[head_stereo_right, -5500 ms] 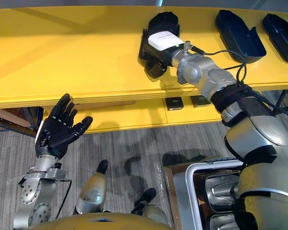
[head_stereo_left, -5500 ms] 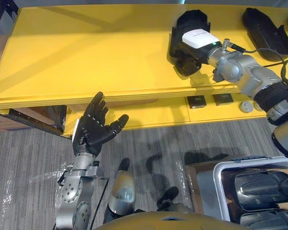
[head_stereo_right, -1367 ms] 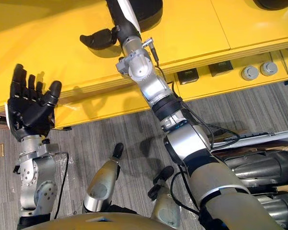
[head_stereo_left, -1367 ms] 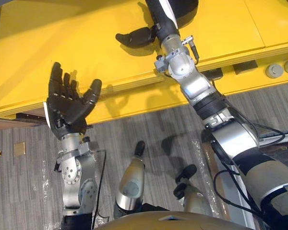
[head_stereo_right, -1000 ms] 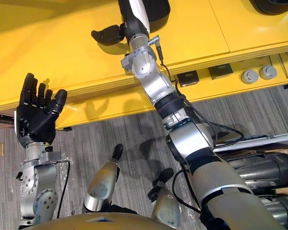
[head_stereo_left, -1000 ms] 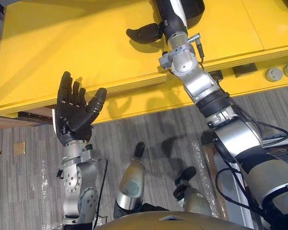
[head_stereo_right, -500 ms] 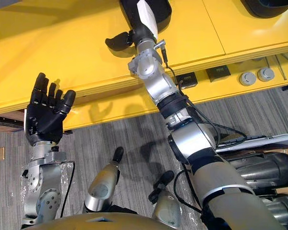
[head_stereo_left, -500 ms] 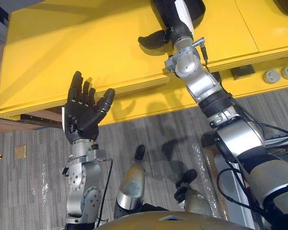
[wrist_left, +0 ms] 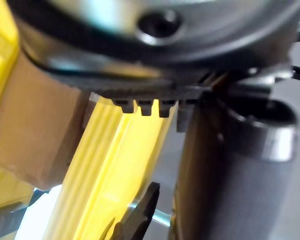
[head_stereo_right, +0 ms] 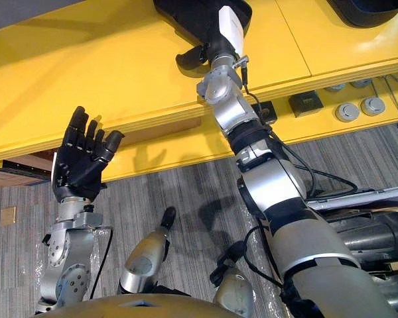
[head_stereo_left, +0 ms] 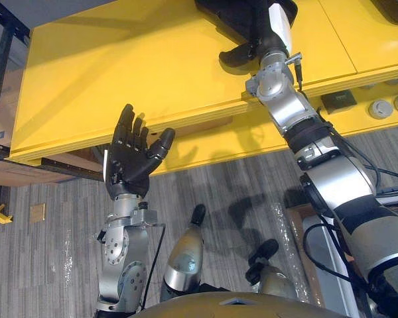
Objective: Walk over and take three plastic housings, then place them on the shelf
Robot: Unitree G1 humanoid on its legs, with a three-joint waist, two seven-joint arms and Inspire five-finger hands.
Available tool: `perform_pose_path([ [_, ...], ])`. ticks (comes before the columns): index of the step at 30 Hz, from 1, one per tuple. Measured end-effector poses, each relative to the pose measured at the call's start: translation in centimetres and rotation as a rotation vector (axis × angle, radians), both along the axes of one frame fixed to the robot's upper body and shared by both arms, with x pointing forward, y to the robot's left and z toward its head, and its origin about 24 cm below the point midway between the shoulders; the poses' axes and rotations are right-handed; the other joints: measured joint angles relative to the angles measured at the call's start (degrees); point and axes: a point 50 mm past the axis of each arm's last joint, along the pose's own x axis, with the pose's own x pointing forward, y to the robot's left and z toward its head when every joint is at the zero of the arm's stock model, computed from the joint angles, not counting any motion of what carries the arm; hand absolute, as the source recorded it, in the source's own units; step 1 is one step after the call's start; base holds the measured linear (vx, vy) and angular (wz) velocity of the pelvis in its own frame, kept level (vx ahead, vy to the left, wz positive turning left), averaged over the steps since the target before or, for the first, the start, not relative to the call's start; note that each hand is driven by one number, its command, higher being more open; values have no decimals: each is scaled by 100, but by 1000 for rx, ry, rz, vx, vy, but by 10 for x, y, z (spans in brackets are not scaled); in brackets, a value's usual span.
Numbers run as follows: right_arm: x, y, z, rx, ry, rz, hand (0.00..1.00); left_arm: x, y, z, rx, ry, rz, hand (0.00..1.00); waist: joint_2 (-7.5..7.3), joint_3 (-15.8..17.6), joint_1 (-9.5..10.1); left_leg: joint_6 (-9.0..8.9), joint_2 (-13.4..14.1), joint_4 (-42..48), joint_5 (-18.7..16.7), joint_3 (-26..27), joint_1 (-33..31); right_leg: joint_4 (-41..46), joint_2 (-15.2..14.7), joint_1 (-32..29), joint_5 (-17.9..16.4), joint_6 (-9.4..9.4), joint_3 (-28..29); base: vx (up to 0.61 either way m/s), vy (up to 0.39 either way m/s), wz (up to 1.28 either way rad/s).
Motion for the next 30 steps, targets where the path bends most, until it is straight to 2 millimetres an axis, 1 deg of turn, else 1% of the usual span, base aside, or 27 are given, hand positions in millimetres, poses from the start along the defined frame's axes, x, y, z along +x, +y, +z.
perform_pose_path([
  [5, 3, -9, -6, 1, 32, -60, 100, 3, -10, -9, 30, 48, -68, 100, -21, -73, 9, -12, 16, -35, 32, 0, -1, 1, 17, -19, 6, 1, 39, -29, -19, 0],
  [9, 4, -15, -7, -27, 35, -68, 100, 3, -11, -17, 36, 84, -76, 100, -21, -83, -19, -12, 20, -33, 37, 13, -3, 1, 22, -32, 20, -1, 70, -42, -18, -3],
  [12, 4, -22, -2, -84, 15, -44, 100, 3, -8, -21, 58, 103, -79, 100, -23, -84, -24, -17, 39, -33, 41, 28, -16, 1, 38, -61, 32, -11, 101, -37, -22, -4],
  [16, 3, -28, 5, -103, -7, -20, 100, 3, -7, -21, 64, 105, -79, 100, -24, -84, -43, -15, 40, -34, 46, 44, -14, 0, 38, -69, 49, -20, 106, -12, -9, -2],
  [20, 2, -43, 10, -110, 7, -59, 100, 3, -4, -20, 73, 89, -84, 100, -27, -82, -68, -15, 40, -34, 47, 46, -10, -3, 41, -67, 68, -26, 106, -8, -6, 0],
  [24, 0, -51, 16, -68, 37, -90, 100, 3, 2, -18, 77, 80, -59, 100, -37, -75, -105, -15, 51, -34, 47, 58, 14, -24, 85, -42, 90, -36, 117, -35, -27, -2],
  [28, 0, -52, 15, -15, 49, -81, 100, 2, 3, -19, 78, 83, -58, 100, -87, -68, -101, -16, 80, -34, 45, 113, 64, -125, 133, 12, 143, -50, 136, -44, -23, -7],
  [30, -1, -50, 17, -15, 34, -64, 100, 0, 3, -20, 78, 91, -58, 100, -107, -69, -108, -16, 84, -34, 45, 139, 75, -131, 135, 13, 153, -55, 144, -49, -15, -7],
])
